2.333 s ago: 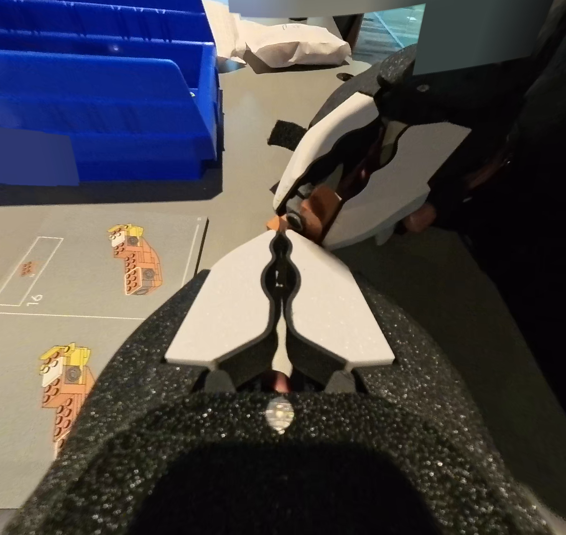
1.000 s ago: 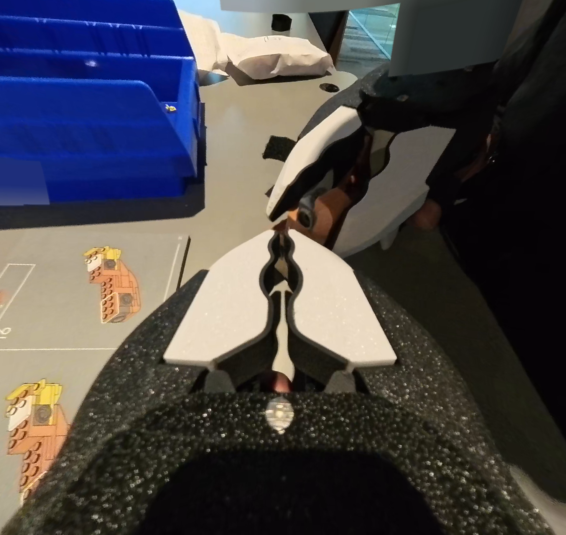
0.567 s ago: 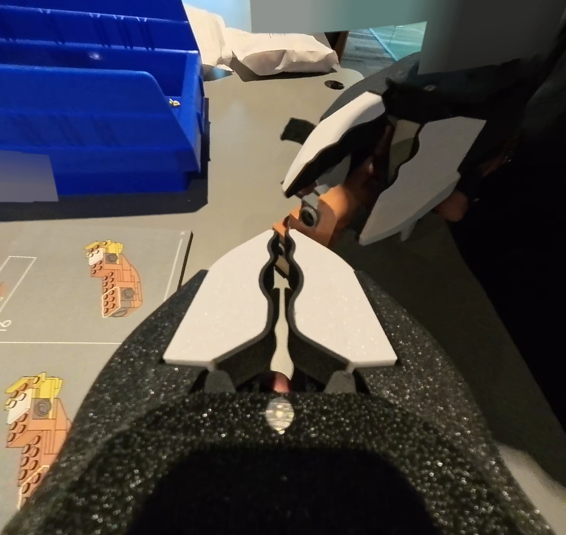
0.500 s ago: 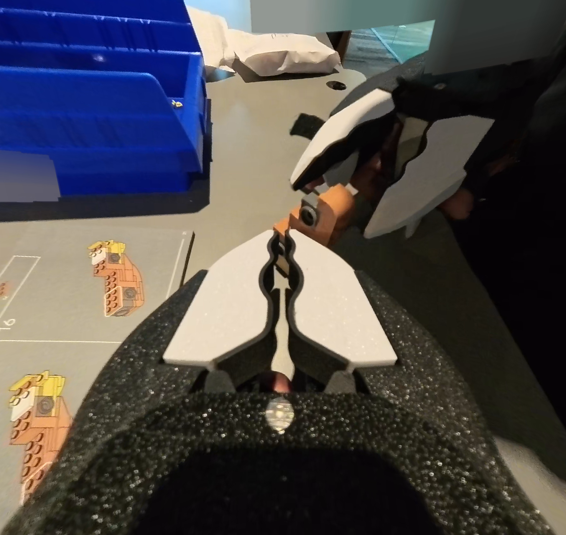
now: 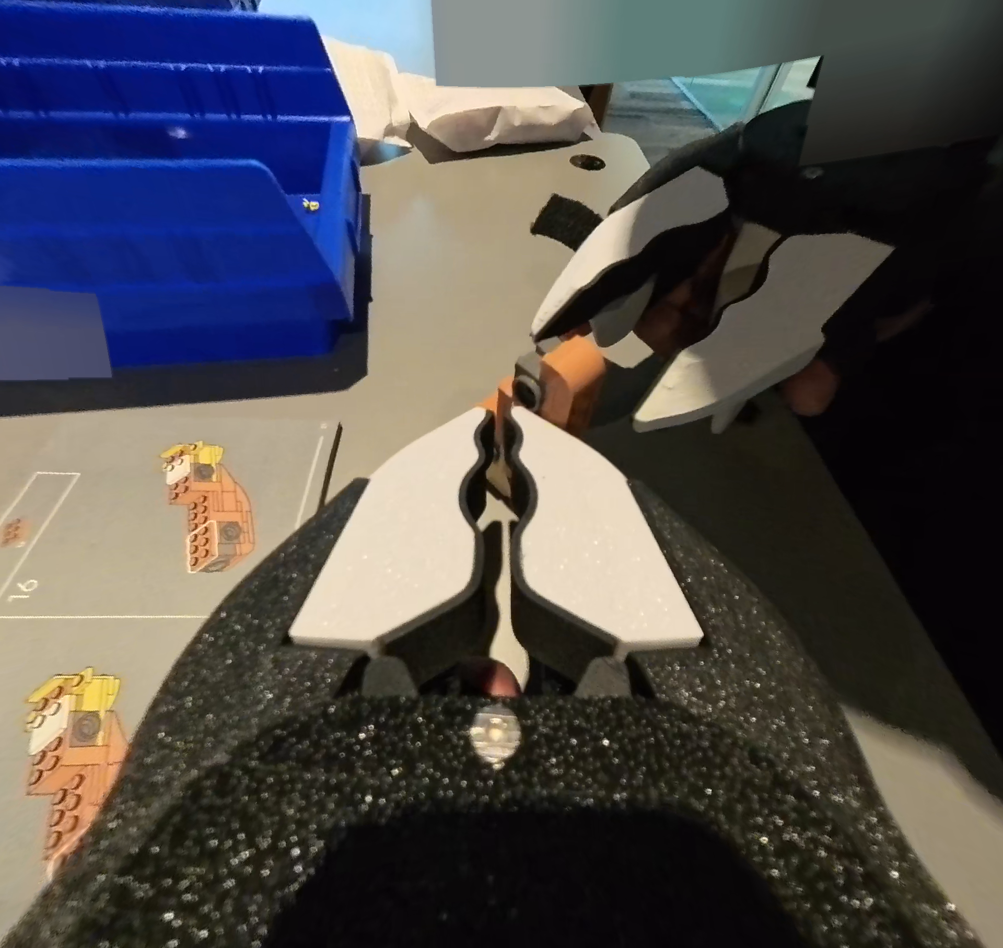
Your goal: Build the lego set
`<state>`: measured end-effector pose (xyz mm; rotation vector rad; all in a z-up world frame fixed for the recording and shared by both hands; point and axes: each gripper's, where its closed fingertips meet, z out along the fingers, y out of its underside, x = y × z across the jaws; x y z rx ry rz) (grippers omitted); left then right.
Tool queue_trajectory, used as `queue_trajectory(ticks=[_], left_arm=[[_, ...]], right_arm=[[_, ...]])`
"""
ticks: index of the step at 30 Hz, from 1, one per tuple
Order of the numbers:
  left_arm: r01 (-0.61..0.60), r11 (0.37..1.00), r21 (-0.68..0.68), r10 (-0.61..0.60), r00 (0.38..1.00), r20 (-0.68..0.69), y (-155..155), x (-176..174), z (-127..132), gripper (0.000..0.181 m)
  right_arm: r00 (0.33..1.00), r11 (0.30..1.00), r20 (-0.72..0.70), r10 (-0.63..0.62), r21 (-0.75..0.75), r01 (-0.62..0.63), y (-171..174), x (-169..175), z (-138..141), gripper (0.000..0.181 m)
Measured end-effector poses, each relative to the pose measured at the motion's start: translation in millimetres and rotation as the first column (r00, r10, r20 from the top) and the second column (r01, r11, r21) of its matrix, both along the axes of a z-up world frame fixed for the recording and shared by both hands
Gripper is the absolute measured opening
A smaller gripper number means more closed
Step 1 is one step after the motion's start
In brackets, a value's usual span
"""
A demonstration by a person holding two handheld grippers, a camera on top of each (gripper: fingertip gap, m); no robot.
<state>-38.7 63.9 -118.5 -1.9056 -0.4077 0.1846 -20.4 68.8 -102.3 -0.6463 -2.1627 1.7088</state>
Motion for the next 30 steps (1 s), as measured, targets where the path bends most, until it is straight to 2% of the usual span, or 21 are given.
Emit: queue_trajectory(ticks=[19, 30], left_arm=[[0.0, 1.0, -0.011, 0.0, 1.0, -0.018, 3.9, -2.2, 0.9, 0.0], [-0.005, 1.0, -0.011, 0.005, 1.0, -0.009, 5.7, -0.4, 0.6, 0.0]], right_arm=[[0.998, 1.0, -0.06, 0.007, 0.024, -0.005, -7.7, -1.5, 1.6, 0.026], [0.998, 1.0, -0.054, 0.017, 0.022, -0.016, -8.1, -0.8, 1.6, 0.026]])
